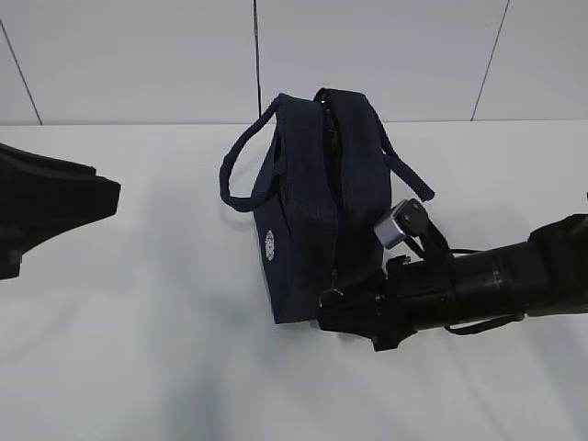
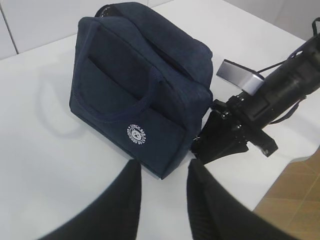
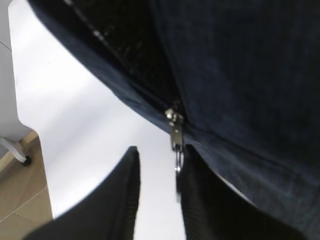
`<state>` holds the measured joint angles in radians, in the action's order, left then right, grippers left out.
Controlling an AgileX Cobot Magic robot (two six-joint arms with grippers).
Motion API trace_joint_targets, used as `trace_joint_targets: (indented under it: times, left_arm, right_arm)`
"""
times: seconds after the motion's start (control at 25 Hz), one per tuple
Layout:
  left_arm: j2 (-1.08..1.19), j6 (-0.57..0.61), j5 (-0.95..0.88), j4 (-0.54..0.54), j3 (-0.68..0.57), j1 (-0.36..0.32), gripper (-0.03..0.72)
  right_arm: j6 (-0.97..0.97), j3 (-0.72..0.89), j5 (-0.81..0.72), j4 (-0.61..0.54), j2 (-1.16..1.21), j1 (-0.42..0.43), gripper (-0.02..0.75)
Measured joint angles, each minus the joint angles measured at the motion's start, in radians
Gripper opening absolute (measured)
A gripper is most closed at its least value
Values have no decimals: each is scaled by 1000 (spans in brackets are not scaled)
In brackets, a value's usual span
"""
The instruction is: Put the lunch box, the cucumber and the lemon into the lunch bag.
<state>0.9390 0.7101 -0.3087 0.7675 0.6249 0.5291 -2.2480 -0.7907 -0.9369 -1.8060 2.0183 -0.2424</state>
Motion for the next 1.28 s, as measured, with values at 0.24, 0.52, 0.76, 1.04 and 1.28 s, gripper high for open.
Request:
trace_joint_targets:
  times: [0.24,0.52,0.76,1.04,1.28]
  left_arm:
    - [0,0,2,0,0,0,225]
    - [0,0,2,0,0,0,225]
    - [0,0,2,0,0,0,225]
    - [0,0,2,0,0,0,225]
    - [2,0,4,0,0,0,225]
  right_arm:
    - [0,0,0,-1,4,0,36]
    - [2,0,0,-3,4,0,7]
    - [72,0,-48,-1,4,0,7]
    - [175,0,-105,69,-49,0,7]
    - [262,0,-105,150,-155,0,7]
